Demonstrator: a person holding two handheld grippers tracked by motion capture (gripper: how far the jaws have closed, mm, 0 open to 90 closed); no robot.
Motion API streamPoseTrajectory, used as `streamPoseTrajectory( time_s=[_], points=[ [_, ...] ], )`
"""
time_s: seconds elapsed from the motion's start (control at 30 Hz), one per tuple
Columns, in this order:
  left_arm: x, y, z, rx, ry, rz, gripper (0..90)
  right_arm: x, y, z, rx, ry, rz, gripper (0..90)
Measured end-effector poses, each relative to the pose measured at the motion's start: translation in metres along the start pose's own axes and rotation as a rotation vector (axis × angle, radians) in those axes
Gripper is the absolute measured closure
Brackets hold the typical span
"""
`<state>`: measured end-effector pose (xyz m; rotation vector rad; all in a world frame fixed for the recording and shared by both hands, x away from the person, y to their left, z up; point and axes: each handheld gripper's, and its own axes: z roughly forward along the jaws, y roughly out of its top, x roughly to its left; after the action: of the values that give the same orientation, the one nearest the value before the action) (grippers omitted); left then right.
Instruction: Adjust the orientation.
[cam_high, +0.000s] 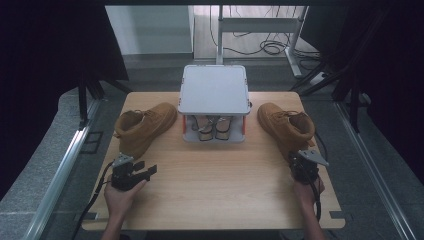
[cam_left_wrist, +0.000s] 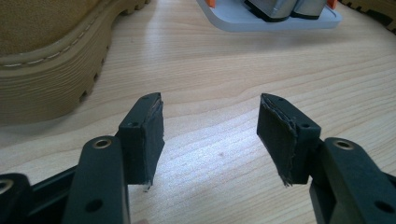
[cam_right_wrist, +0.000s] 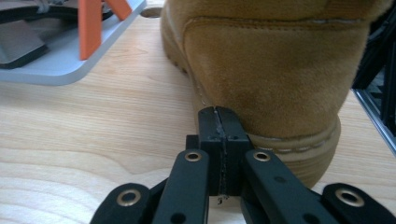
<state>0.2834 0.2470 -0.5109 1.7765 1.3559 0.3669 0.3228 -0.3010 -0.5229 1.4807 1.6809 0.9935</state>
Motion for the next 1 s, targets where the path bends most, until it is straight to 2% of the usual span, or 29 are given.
streamPoseTrajectory(
  time_s=[0.07, 0.17, 0.5, 0.63, 0.77, 0.83, 1.0],
  points=[
    [0.0, 0.0, 0.001, 0.003, 0.002, 0.002, 41.7, -0.004, 0.0, 0.0, -0.003, 0.009, 0.011, 89.7],
    [0.0, -0.001, 0.002, 0.007, 0.003, 0.007, 41.7, -0.004, 0.0, 0.0, -0.001, -0.011, -0.002, 89.7],
    [0.0, 0.0, 0.0, 0.003, 0.003, 0.017, 41.8, -0.008, 0.0, -0.001, 0.001, -0.008, -0.006, 89.7],
    [0.0, 0.0, -0.002, 0.0, 0.007, 0.022, 41.8, -0.014, 0.0, -0.001, -0.001, -0.005, 0.014, 89.7],
    [0.0, -0.001, -0.001, 0.005, 0.003, 0.03, 41.8, -0.009, -0.001, -0.001, -0.005, -0.021, -0.006, 89.7],
    [-0.001, -0.001, 0.0, 0.01, 0.001, 0.033, 41.8, -0.008, -0.002, -0.002, -0.014, -0.012, 0.0, 89.7],
    [0.001, 0.001, -0.001, 0.008, 0.013, 0.042, 41.8, -0.001, -0.001, -0.008, -0.029, 0.018, -0.024, 89.6]
  ],
)
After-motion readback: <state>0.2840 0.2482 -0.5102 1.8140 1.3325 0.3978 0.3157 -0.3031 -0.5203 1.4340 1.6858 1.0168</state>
